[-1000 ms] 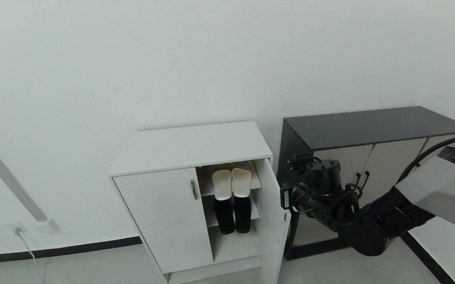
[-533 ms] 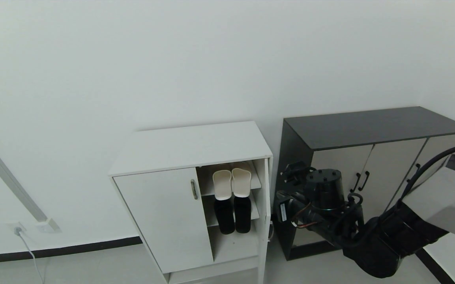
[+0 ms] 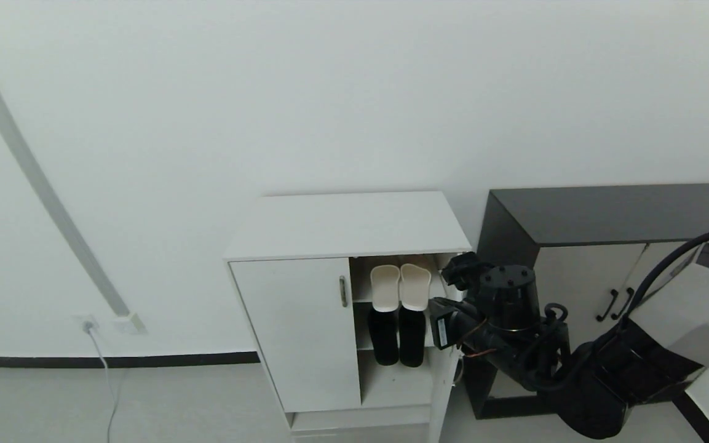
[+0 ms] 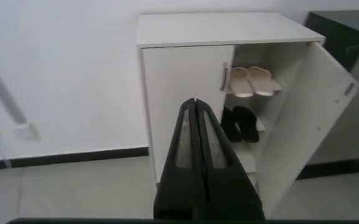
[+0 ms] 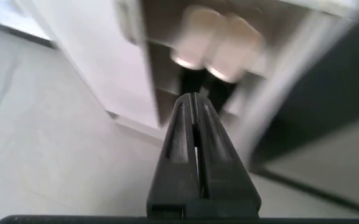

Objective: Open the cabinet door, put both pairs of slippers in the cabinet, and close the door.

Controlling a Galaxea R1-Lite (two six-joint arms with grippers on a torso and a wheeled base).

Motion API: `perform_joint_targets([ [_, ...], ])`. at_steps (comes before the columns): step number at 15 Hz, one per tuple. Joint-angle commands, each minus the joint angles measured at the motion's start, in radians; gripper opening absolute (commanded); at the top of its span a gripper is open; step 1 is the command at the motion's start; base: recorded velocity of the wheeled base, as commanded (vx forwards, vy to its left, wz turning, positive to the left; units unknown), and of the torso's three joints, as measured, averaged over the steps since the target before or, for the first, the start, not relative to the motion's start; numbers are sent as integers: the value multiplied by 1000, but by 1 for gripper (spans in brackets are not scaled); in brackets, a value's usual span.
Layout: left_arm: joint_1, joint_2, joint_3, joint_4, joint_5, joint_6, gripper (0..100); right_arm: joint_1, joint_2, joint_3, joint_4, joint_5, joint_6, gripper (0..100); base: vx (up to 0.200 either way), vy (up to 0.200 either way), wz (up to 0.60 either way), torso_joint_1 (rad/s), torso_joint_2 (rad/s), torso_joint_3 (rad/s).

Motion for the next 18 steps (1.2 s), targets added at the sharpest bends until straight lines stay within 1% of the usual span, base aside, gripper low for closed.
perform_joint_targets([
  [1, 0, 1, 0, 0, -1, 0, 0, -2, 10, 9, -8, 0, -1, 0, 0, 0, 0, 0, 0, 0],
  [5, 0, 1, 0, 0, -1, 0, 0, -17, -4, 38, -41, -3, -1, 0, 0, 0, 0, 0, 0, 0],
  [9, 0, 1, 0, 0, -1, 0, 0, -57, -48, 75, -31, -16, -2, 0, 0, 0, 0, 0, 0, 0],
  [11, 0, 1, 0, 0, -1, 0, 0, -88, -70, 113, -33, -14, -1, 0, 0, 0, 0, 0, 0, 0],
  [14, 0, 1, 0, 0, -1, 0, 0, -183, -82, 181, -38, -5, 8, 0, 0, 0, 0, 0, 0, 0],
  [16, 0, 1, 0, 0, -1, 0, 0, -210, -64, 205, -38, 3, 13, 0, 0, 0, 0, 0, 0, 0],
  [18, 0, 1, 0, 0, -1, 0, 0, -212, -31, 208, -39, 23, 24, 0, 0, 0, 0, 0, 0, 0],
])
